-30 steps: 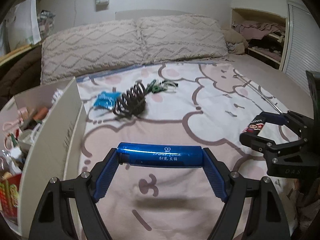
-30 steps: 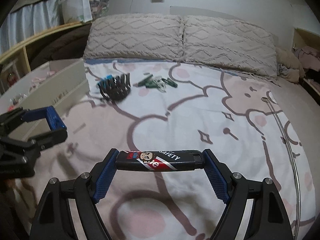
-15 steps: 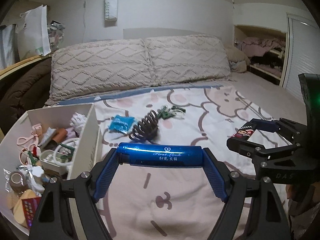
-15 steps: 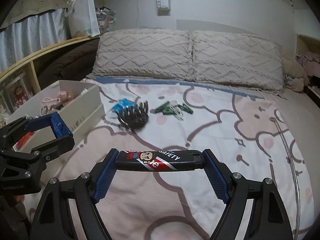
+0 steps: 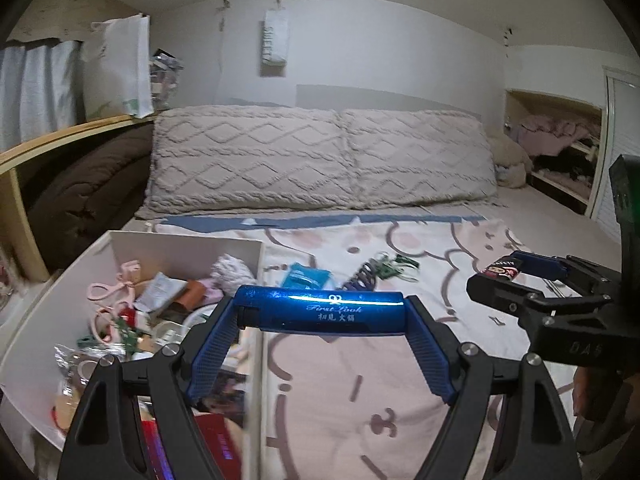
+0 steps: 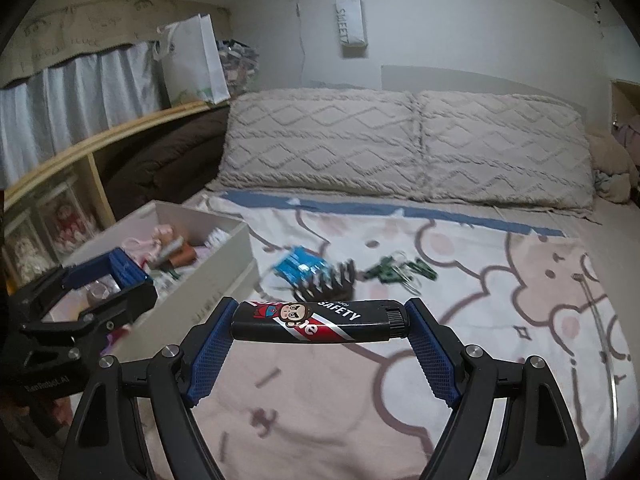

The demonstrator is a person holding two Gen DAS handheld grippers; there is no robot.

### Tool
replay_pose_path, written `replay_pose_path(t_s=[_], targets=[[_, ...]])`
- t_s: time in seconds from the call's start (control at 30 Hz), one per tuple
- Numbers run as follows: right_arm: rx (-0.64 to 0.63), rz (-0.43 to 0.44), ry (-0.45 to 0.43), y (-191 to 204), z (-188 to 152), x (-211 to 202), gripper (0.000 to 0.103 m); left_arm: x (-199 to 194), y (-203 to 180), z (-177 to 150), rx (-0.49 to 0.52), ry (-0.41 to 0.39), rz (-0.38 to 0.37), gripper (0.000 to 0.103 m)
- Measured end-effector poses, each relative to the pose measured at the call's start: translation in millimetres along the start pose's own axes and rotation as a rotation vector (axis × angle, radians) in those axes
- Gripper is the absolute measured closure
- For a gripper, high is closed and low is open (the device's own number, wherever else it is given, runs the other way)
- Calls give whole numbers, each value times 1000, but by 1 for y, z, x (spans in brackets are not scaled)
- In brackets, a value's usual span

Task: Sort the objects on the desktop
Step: 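Lift both lighters and carry them toward the white box, then lower both lighters into the box and open the left gripper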

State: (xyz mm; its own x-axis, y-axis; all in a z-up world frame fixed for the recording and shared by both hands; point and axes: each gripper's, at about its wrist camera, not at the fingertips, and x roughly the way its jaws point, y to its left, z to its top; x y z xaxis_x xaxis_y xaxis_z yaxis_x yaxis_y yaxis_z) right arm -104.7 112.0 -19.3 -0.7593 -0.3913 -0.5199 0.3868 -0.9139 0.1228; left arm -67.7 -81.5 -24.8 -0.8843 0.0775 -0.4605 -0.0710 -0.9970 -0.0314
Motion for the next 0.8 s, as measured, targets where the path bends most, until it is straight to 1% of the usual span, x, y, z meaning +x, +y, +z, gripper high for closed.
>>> replay_pose_path(t_s=[0.2, 0.43, 0.53, 0.8], targets=[[-7, 36, -14, 22, 13, 6, 19, -9, 28, 5, -42, -23, 25, 21], [-3, 79, -23, 46, 25, 14, 19, -21, 55, 10, -69, -50, 64, 21], [-1, 90, -23, 55, 27, 18, 19, -28, 67, 11, -84, -70, 101, 21], [-18, 128, -9, 83, 34, 31, 19, -41, 103, 13, -144, -103, 163, 21]])
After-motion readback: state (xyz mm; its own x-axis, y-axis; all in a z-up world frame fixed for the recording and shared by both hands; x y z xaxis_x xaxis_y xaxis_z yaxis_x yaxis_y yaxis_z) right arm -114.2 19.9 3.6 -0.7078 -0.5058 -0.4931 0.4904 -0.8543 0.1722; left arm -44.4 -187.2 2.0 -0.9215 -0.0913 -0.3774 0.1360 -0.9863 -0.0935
